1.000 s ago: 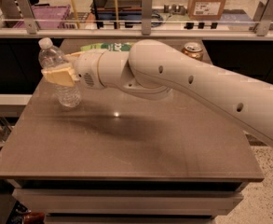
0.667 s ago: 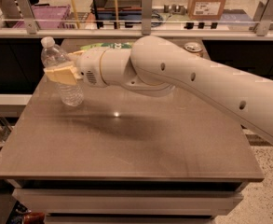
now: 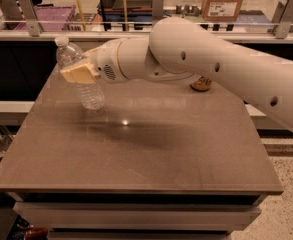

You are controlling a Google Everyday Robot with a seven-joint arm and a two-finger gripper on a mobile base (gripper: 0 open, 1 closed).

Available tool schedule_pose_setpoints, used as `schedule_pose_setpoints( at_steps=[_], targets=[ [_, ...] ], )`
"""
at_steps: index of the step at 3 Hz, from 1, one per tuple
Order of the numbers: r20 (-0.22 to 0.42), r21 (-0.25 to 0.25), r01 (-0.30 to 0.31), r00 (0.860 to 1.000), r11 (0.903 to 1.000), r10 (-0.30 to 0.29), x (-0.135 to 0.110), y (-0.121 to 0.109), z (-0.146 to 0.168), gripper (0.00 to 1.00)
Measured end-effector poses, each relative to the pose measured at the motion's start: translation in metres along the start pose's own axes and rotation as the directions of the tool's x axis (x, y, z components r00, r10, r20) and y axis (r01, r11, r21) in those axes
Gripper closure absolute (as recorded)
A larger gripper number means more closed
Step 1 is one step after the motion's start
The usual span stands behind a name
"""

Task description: Knock water bottle over

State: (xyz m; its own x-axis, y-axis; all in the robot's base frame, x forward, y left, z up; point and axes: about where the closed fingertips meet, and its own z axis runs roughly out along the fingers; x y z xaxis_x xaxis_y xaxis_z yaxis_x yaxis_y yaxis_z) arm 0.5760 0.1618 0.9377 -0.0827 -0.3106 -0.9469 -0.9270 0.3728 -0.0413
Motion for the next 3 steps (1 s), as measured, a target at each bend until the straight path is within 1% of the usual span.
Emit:
schedule_pose_setpoints(
  at_steps=[1, 2, 3],
  targets=[
    [-0.079, 0.001, 0.019, 0.997, 0.9998, -0.019, 0.001, -0.005, -0.014, 1.00],
    [-0.162, 0.002, 0.037, 0.986, 0.9993, -0.036, 0.003, -0.008, -0.027, 1.00],
    [-0.279, 0.012, 0.057, 0.959, 0.9983, -0.052, 0.001, -0.006, -0.041, 1.00]
  ],
)
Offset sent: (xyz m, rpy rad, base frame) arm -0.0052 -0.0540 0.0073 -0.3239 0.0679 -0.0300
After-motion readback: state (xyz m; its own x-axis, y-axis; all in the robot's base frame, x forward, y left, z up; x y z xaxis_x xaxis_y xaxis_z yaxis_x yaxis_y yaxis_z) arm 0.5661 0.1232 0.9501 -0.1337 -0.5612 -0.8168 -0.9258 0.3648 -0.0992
